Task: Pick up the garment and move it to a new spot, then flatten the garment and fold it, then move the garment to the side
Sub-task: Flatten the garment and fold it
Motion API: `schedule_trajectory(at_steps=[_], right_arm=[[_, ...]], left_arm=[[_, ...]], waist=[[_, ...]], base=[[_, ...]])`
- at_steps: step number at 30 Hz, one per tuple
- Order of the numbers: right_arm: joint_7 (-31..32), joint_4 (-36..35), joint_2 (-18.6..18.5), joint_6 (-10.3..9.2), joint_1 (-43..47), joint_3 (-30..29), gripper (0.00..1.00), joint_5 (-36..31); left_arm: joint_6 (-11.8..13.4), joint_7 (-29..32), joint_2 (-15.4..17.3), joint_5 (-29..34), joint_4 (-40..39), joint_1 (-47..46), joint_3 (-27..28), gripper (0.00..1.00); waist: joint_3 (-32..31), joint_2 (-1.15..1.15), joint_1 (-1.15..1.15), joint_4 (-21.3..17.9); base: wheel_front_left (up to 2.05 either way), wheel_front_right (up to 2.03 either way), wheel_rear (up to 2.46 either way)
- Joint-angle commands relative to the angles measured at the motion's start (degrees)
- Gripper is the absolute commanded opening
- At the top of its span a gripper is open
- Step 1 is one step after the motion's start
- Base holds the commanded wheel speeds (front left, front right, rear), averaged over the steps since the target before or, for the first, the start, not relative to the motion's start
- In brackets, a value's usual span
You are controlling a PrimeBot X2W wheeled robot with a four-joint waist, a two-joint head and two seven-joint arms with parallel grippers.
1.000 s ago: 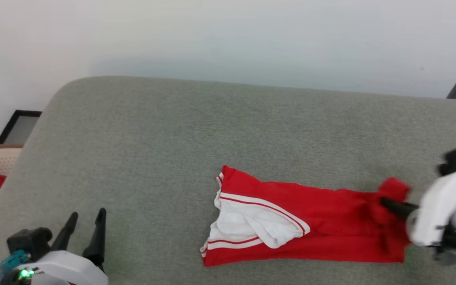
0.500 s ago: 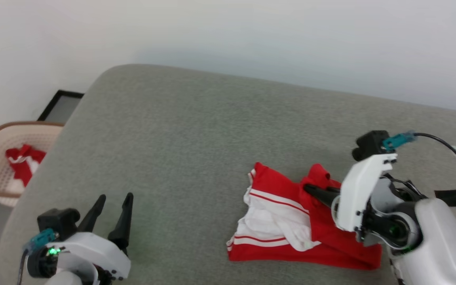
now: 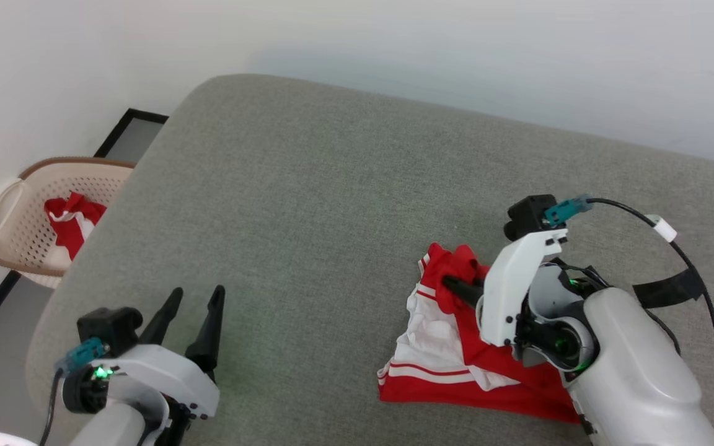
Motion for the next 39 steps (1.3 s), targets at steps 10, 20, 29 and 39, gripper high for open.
schedule_trajectory(at_steps=[10,20,29,39], right_arm=[[-4.4,0.7,-2.1,-0.08,-2.8,5.9,1.00,4.1],[-8.7,-7.6,-9.9,-0.08,1.9,5.3,1.00,6.4],[-18.5,-14.6,-15.5,-0.08,9.7,-0.2,1.00,5.2],[-31.2,-15.8,-17.5,-0.08,18.0,-6.2,1.00,2.1]], left_arm=[[-1.4,-0.6,-0.3,0.4,2.7,-0.4,1.4,1.00],[-1.5,-0.8,1.0,1.1,2.6,1.5,3.0,1.00],[-0.6,-0.8,2.9,1.5,1.2,3.6,4.6,1.00],[0.4,-0.8,4.3,1.8,-1.1,8.6,7.7,1.00]], waist=[[-0.5,0.00,0.00,-2.9],[-2.2,0.00,0.00,-8.2],[-3.9,0.00,0.00,-13.0],[-6.0,0.00,0.00,-17.5]], base=[[0.00,0.00,0.00],[0.00,0.00,0.00],[0.00,0.00,0.00],[0.00,0.00,0.00]])
